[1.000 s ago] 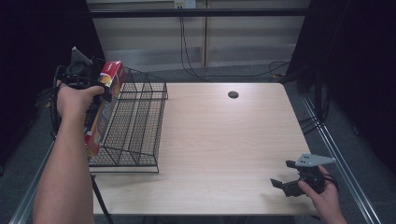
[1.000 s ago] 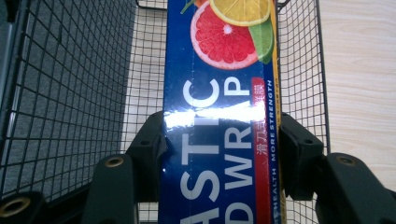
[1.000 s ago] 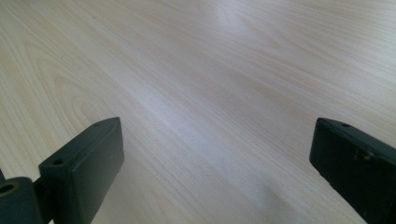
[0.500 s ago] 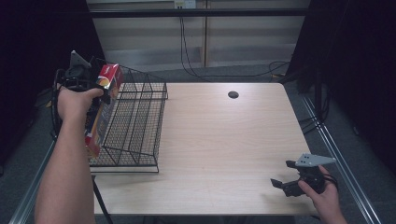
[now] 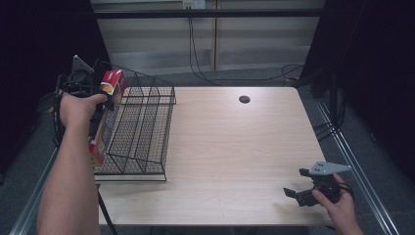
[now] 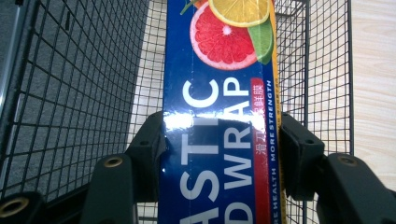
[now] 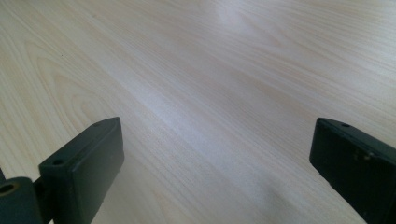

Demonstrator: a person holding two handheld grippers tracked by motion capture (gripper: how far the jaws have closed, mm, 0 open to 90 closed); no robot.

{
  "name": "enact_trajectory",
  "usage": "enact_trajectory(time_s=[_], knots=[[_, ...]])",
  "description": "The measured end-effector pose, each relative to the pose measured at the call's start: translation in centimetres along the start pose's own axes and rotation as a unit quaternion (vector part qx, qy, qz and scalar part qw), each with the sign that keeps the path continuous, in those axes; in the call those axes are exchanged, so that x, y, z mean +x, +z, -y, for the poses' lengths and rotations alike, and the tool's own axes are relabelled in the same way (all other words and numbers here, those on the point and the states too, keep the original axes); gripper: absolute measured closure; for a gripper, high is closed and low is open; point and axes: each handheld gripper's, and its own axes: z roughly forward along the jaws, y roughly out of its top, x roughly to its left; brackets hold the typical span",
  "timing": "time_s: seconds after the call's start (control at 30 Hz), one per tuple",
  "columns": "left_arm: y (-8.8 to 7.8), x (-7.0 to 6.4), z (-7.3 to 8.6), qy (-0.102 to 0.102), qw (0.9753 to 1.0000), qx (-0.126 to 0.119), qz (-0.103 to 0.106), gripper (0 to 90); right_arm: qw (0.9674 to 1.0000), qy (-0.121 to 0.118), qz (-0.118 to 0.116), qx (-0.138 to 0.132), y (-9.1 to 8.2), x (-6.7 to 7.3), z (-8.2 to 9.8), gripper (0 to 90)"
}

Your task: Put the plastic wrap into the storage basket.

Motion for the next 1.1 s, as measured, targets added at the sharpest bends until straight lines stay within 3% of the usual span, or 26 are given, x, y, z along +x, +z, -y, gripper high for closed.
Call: enact_trajectory(time_s=[0.3, 0.7, 1.1], knots=[[0.5, -0.2, -0.1, -0.008, 0.9999, 0.005, -0.006, 43.1, 1.0, -0.004, 0.0, 0.0, 0.1, 0.0, 0.0, 2.8], [1.3, -0.7, 0.0, 0.008, 0.9996, 0.021, -0.018, 42.8, 1.0, -0.002, 0.0, 0.0, 0.1, 0.0, 0.0, 2.8], [1.3, -0.7, 0.2, 0.004, 0.9995, 0.025, -0.017, 42.7, 1.0, -0.001, -0.002, 0.0, 0.0, 0.0, 0.0, 2.8]])
